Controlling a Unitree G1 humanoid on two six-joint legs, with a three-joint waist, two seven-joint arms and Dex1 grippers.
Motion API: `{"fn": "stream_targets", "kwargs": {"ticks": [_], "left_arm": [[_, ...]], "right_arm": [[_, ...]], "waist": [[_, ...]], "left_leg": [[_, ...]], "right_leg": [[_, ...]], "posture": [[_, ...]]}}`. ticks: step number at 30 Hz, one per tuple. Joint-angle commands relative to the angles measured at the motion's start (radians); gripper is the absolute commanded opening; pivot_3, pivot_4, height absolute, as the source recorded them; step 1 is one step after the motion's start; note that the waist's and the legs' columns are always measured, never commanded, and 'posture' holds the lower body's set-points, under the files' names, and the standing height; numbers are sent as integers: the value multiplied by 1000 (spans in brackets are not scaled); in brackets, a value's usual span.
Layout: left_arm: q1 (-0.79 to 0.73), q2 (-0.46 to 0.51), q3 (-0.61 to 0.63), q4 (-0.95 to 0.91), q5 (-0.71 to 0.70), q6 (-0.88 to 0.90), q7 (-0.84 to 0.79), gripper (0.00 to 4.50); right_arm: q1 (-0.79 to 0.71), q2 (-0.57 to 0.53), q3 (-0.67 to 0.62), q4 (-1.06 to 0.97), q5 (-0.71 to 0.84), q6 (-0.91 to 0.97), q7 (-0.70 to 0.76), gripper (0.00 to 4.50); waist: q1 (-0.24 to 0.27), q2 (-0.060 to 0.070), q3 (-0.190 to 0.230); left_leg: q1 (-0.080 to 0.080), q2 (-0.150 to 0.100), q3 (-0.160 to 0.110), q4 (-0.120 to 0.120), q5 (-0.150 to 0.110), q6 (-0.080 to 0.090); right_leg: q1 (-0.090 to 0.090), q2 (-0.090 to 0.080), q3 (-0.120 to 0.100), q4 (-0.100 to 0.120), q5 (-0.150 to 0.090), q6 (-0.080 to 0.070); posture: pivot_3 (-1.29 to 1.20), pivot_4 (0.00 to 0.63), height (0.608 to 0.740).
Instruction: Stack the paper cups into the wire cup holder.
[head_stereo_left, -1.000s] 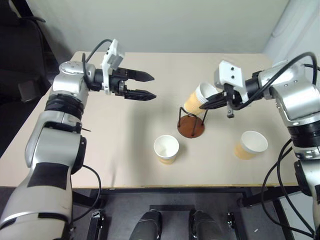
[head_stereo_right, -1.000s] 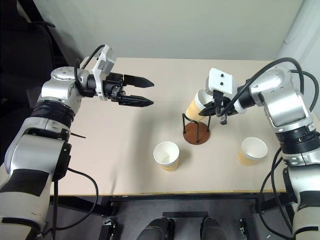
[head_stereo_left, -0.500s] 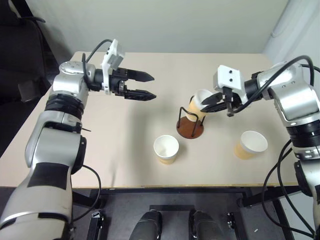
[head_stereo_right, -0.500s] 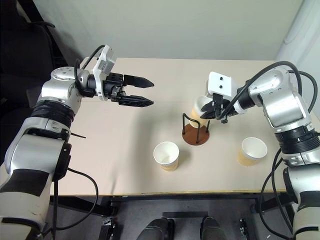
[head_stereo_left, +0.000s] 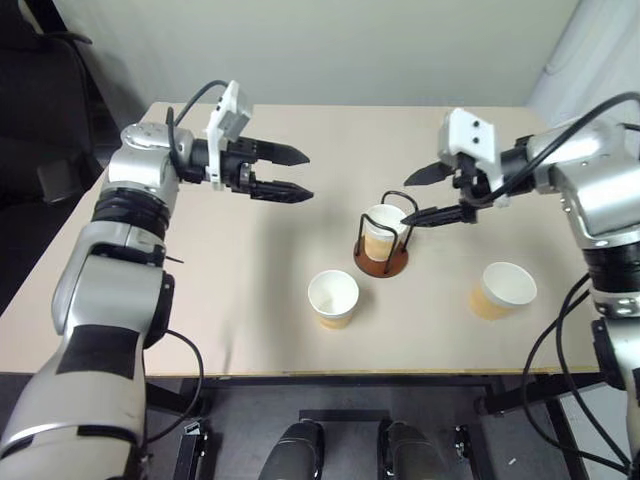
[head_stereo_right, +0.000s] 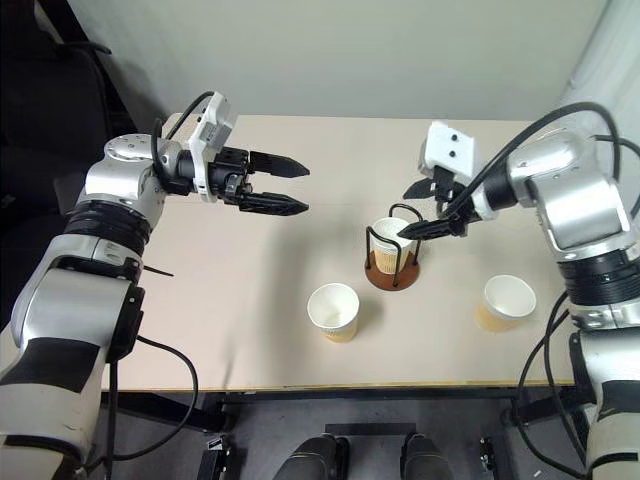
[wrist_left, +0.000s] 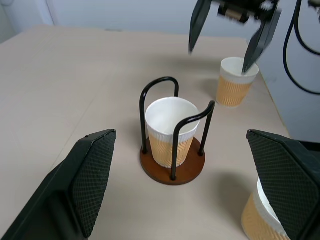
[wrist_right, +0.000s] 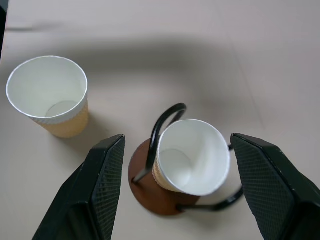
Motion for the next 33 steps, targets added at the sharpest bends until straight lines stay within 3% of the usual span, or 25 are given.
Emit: {"fn": "stream_targets", "kwargs": {"ticks": [1,10,17,26,33], "left_arm": [[-23,3,33,3,31,-9,-32,4500],[-12,-17,49,7,94,-16,-32,4500],[28,-4,-22,-103,59,-13,-32,4500],[174,177,-232,-467,-107,71,-32,4500],[173,293,-343,-594,-170,91,-32,4500]], "right_arm": [[36,-102,-77,-132,57,53,35,3376],[148,-243,-160,-256,129,126,11,3376],[135,-220,-172,-299,183,168,-41,3376],[25,-146,-151,-260,227,172,-86,3376],[-32,-135,-134,-212,226,144,-78,3376]], "waist": [[2,0,0],[-2,-1,0],[-2,-1,0],[-6,-1,0],[0,-1,0]], "left_leg": [[-1,0,-1,0,0,-1],[1,0,2,0,2,-6],[2,-1,2,0,-1,1],[3,0,1,2,-1,1],[2,-1,-2,3,-1,1]], "right_leg": [[0,-1,0,0,0,0],[1,-1,3,1,-5,4],[2,1,1,1,-4,5],[2,2,1,1,-3,5],[3,1,1,1,-3,4]], "posture": [[0,150,740],[0,150,740],[0,150,740],[0,150,740],[0,150,740]]}}
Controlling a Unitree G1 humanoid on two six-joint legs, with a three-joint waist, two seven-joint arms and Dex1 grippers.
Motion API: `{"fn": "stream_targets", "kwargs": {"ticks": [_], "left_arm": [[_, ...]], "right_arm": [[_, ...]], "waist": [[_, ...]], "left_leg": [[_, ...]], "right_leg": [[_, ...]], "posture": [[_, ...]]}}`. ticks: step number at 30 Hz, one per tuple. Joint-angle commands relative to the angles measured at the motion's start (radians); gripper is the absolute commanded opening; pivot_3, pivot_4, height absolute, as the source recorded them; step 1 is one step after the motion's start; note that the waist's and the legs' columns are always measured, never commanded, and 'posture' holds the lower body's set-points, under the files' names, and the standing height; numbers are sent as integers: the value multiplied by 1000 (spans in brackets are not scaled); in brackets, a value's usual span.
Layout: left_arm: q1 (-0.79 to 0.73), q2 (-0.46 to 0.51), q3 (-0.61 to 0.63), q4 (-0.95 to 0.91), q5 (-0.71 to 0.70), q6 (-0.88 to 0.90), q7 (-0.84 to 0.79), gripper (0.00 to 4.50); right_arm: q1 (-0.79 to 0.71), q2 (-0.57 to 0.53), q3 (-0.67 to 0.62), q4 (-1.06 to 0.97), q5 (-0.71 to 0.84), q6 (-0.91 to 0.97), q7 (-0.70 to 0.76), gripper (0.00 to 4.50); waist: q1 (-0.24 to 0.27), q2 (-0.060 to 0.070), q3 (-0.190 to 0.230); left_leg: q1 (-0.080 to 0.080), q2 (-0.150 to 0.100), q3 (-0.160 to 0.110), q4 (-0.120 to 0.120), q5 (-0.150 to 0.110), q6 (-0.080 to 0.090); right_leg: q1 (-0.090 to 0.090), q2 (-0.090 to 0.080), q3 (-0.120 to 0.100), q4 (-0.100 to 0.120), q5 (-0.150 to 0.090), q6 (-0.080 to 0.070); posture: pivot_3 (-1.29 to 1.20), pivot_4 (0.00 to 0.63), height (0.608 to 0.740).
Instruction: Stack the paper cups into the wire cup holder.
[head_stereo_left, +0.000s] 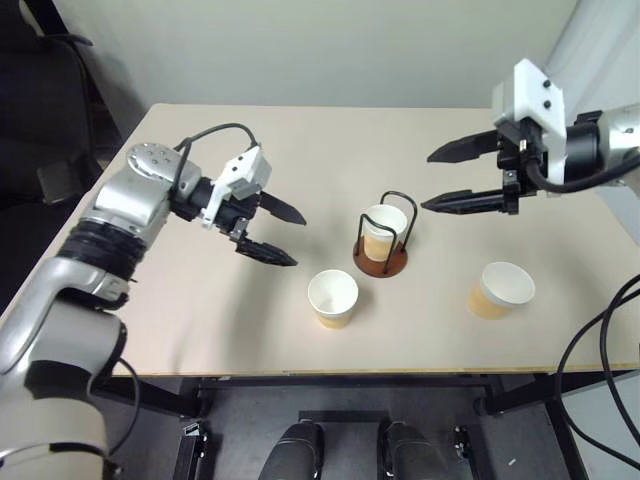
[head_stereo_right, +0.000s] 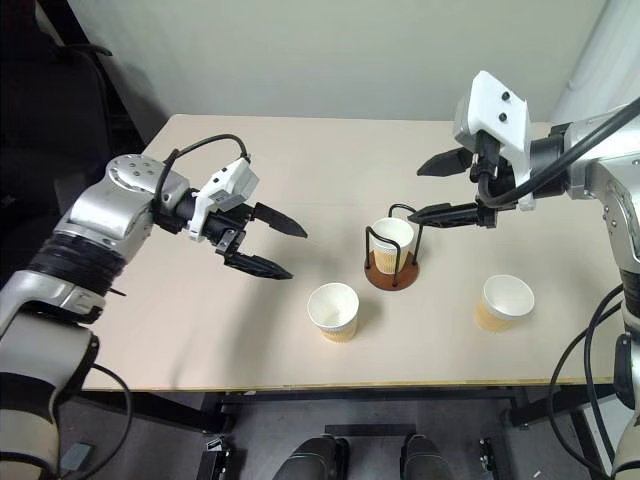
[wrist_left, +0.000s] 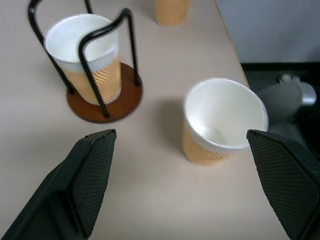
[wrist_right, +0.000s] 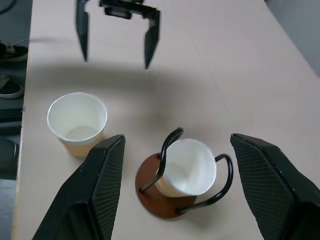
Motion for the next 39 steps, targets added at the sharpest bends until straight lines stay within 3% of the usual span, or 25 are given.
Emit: {"fn": "stream_targets", "kwargs": {"ticks": [1,10,20,30,39], "left_arm": [[-30,37,-30,-68,-34,19,-30,4500],[-92,-25,-11,-53,23,19,-30,4500],[-130,-110,23,-78,117,149,-30,4500],[-59,-140,53,-245,334,213,30,4500],[-19,-155,24,-378,466,373,52,4500]], "right_arm": [[-45,-4,-15,1,8,-17,5,3376],[-46,-14,-15,-16,25,-5,12,3376],[-64,-63,-9,-10,29,17,51,3376],[-66,-85,-3,-11,31,34,76,3376],[-60,-90,-9,-14,33,37,79,3376]], "waist": [[2,0,0],[1,0,0],[-1,0,0],[-1,0,0],[-1,0,0]], "left_leg": [[0,-1,0,0,0,0],[0,-1,0,0,0,0],[0,0,0,-2,0,-1],[0,0,0,-2,0,-1],[0,0,0,-2,0,0]], "right_leg": [[0,1,-1,0,0,0],[0,-1,0,0,0,-1],[0,-1,0,-1,0,-1],[0,-1,0,-1,0,0],[0,-1,0,-1,0,-1]], "posture": [[0,150,740],[0,150,740],[0,150,740],[0,150,740],[0,150,740]]}}
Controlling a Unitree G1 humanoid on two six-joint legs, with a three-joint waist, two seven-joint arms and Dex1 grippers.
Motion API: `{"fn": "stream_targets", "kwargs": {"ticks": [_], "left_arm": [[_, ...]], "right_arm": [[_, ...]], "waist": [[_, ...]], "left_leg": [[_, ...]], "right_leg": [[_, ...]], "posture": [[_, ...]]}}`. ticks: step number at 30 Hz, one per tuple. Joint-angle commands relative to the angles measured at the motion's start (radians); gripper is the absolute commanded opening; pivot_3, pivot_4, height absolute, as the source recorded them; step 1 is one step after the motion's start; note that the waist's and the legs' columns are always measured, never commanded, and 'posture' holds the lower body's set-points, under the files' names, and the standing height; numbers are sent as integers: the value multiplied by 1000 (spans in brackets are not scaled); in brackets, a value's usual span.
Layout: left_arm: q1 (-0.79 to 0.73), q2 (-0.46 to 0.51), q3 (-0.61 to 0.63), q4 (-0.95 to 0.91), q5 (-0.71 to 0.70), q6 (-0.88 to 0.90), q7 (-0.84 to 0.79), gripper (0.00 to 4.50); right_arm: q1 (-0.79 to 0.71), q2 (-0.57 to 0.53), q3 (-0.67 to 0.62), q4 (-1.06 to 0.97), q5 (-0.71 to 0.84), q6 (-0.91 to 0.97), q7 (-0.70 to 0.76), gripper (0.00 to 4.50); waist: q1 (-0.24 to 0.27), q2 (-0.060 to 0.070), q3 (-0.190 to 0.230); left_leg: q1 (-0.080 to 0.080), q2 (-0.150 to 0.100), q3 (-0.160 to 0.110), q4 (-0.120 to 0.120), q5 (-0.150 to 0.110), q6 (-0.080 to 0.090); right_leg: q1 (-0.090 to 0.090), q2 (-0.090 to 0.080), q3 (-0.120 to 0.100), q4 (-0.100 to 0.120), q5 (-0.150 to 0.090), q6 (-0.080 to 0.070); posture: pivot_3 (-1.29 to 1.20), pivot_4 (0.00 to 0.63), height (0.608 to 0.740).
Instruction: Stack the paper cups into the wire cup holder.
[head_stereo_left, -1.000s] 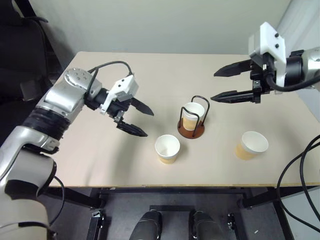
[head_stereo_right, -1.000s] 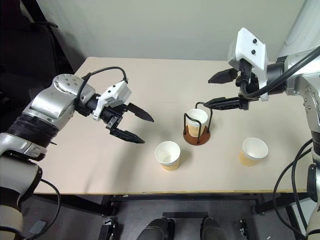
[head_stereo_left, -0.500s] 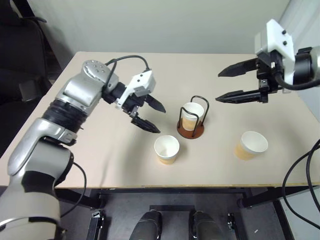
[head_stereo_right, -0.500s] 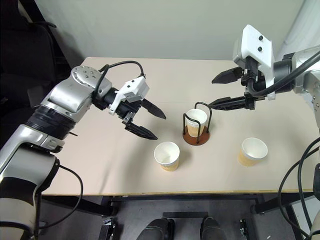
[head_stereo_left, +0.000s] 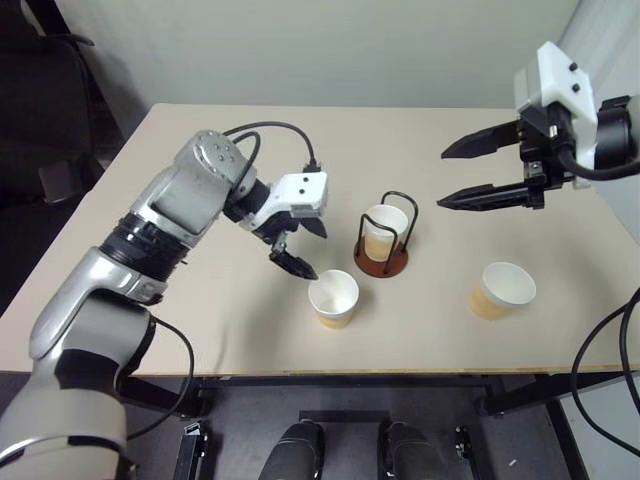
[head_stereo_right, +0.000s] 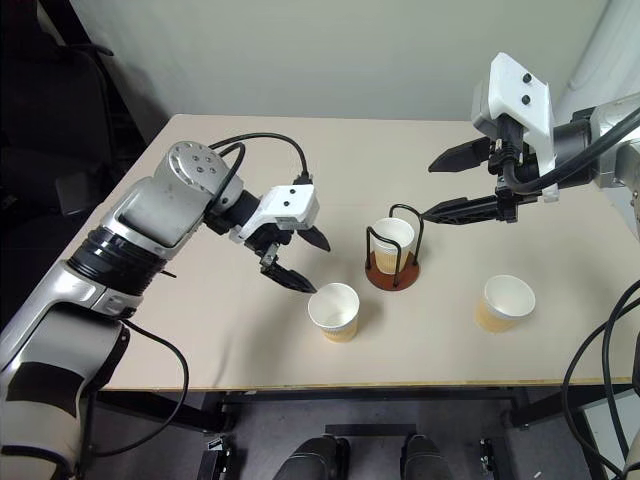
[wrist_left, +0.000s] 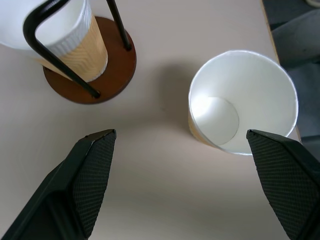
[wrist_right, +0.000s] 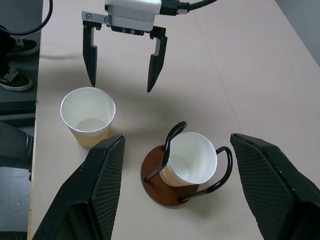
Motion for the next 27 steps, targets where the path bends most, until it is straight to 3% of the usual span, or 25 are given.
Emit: {"fn": "stream_targets", "kwargs": {"ticks": [1,14,27], "left_arm": [[5,-12,5,-91,36,105,16,4500],[83,9,-7,-352,55,347,59,4500],[154,-2,-39,-316,134,255,136,4500]], "right_arm": [[-19,-19,-15,-18,12,1,4,3376],[-18,-52,-8,-11,23,17,53,3376],[-11,-53,-14,-19,39,30,56,3376]], "waist": [[0,0,0],[0,0,0],[1,0,0]], "left_leg": [[0,0,0,0,0,0],[1,0,0,0,0,0],[2,0,0,0,0,0]], "right_leg": [[0,0,0,0,0,0],[1,0,0,0,0,0],[1,0,0,0,0,-1]], "posture": [[0,150,740],[0,150,740],[0,150,740]]}}
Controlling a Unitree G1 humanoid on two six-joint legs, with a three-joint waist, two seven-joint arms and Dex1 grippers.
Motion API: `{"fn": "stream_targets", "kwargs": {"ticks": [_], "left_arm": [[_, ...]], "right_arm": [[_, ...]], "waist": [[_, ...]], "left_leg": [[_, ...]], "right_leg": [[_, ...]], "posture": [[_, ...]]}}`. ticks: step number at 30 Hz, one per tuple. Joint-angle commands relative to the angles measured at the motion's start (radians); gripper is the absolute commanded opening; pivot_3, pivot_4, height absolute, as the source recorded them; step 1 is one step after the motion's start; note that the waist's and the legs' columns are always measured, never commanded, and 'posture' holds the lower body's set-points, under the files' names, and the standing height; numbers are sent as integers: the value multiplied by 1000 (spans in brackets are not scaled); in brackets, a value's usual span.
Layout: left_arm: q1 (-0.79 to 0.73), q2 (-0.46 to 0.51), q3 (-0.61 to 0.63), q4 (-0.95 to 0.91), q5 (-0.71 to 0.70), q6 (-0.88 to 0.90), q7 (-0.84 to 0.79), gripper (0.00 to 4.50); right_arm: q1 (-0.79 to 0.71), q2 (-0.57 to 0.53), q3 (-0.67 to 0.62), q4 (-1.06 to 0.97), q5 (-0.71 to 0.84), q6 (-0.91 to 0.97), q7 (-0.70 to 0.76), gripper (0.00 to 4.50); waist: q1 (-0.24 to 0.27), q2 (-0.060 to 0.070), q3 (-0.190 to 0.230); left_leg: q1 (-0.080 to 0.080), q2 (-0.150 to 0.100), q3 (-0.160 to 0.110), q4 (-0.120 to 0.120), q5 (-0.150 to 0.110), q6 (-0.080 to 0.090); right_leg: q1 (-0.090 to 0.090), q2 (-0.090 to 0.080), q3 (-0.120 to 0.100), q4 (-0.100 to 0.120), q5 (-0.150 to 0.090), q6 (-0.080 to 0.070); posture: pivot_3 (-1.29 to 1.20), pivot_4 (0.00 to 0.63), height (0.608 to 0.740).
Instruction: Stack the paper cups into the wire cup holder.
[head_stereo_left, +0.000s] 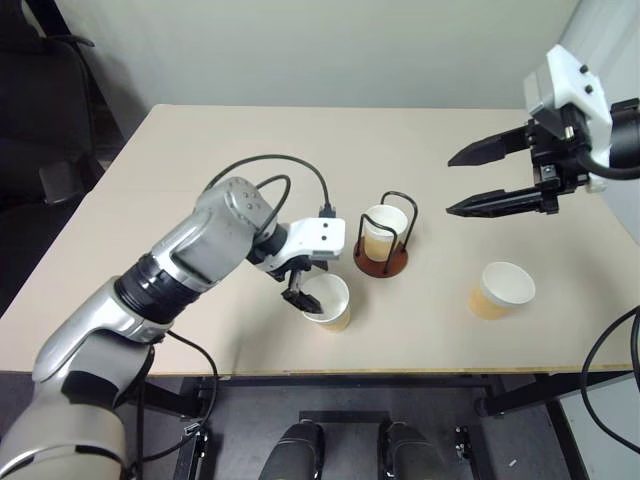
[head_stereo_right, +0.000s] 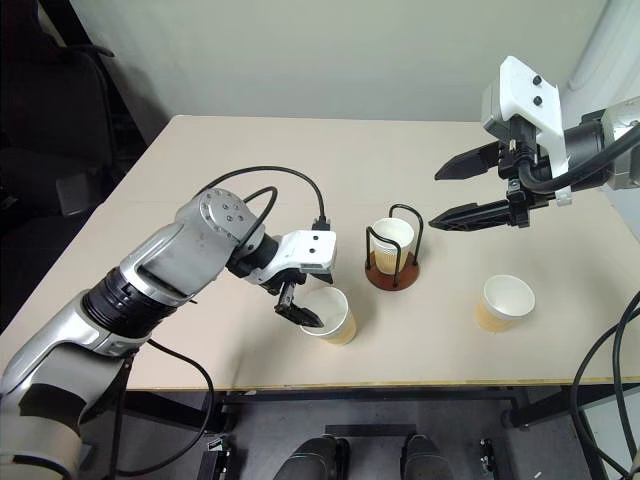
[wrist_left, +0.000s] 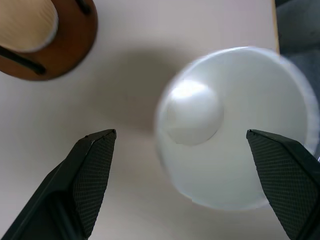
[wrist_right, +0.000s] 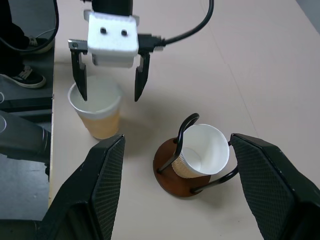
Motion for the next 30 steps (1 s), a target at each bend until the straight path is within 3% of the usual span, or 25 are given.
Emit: {"fn": "stream_targets", "kwargs": {"ticks": [1,3,6,16,21,30], "left_arm": [[11,-9,5,12,31,-45,25,4500],[20,-16,6,17,36,-64,28,4319],[30,-21,15,16,36,-87,22,3588],[38,-7,54,36,-3,-194,-36,38],[18,-40,147,163,-106,-309,-124,11],[-177,-78,195,536,-79,-551,-181,11]], "right_arm": [[-10,-14,-16,-21,17,6,-1,3376],[-10,-15,-19,-24,21,9,-3,3414],[-8,-18,-22,-27,25,13,-7,3426],[-2,-25,-26,-28,26,7,-14,3426],[6,-21,-28,-21,22,-1,-21,3426],[7,2,-14,100,-26,-91,-32,3426]], "waist": [[0,0,0],[1,0,0],[1,0,0],[1,0,0],[2,0,0],[4,0,0]], "left_leg": [[0,0,0,0,0,0],[0,0,0,0,0,0],[0,0,0,0,0,0],[0,0,0,0,0,0],[0,0,0,0,0,0],[-1,-1,0,2,0,1]], "right_leg": [[0,0,0,0,0,0],[0,0,0,0,0,0],[0,0,0,0,0,0],[0,0,0,0,0,0],[0,0,0,1,0,0],[0,0,0,-1,2,0]], "posture": [[0,150,740],[0,150,740],[0,150,740],[0,150,740],[0,150,740],[0,150,740]]}}
